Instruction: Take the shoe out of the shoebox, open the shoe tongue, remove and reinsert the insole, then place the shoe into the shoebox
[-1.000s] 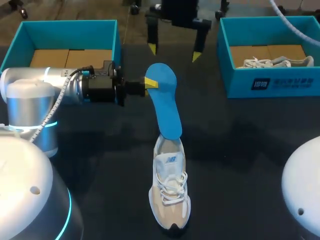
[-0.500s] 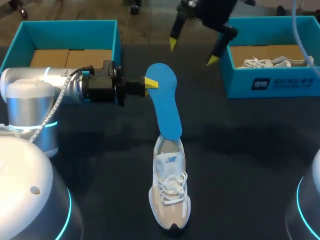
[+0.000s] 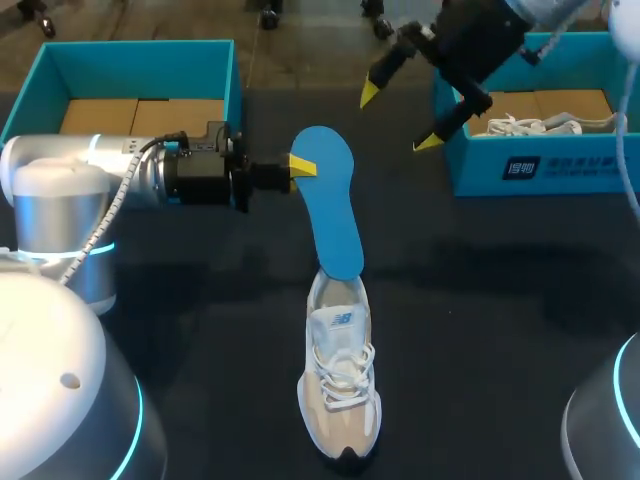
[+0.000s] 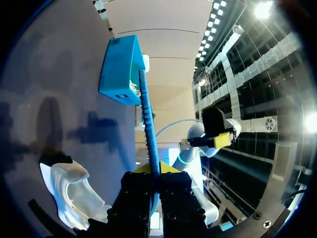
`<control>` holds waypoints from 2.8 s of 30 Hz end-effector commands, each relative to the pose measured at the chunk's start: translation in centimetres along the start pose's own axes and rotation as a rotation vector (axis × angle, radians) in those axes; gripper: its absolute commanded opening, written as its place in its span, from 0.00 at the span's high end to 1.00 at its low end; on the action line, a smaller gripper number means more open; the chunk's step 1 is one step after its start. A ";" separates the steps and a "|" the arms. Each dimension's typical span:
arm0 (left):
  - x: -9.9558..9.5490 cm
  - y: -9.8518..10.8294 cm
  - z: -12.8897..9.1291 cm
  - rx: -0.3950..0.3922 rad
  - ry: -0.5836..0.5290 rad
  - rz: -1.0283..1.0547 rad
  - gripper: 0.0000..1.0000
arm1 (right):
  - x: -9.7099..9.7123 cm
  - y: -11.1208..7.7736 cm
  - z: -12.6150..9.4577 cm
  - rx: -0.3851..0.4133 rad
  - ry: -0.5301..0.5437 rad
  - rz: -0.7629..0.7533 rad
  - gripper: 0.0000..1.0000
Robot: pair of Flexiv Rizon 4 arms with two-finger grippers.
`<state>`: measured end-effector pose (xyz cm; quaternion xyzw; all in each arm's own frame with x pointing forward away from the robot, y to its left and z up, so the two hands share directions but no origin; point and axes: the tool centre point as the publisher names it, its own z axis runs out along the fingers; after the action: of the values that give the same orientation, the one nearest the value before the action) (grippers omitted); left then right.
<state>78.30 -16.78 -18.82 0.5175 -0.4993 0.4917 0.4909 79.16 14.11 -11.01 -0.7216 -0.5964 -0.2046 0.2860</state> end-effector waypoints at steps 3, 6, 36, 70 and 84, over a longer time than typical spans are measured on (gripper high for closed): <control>-0.2 0.0 -0.1 0.000 -0.001 0.001 1.00 | -0.8 0.2 0.4 0.014 0.452 0.005 0.00; -0.5 -0.4 -0.5 0.008 -0.005 0.014 1.00 | -1.2 0.5 0.7 0.032 0.486 0.015 0.00; 3.1 -1.5 -2.0 0.120 0.214 1.029 1.00 | -2.3 0.7 1.5 0.058 0.596 0.039 0.00; 4.6 -2.9 -2.7 -0.018 0.159 2.250 1.00 | -2.4 1.3 1.6 -0.012 0.640 -0.001 0.00; 3.8 -2.1 -3.0 -0.008 0.121 2.398 1.00 | -2.4 1.3 1.6 -0.012 0.640 -0.001 0.00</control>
<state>81.15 -14.21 -14.86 -0.2780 -0.6495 0.6761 -0.2091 79.83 13.05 -13.95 -0.6211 -0.4755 -0.4251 0.4554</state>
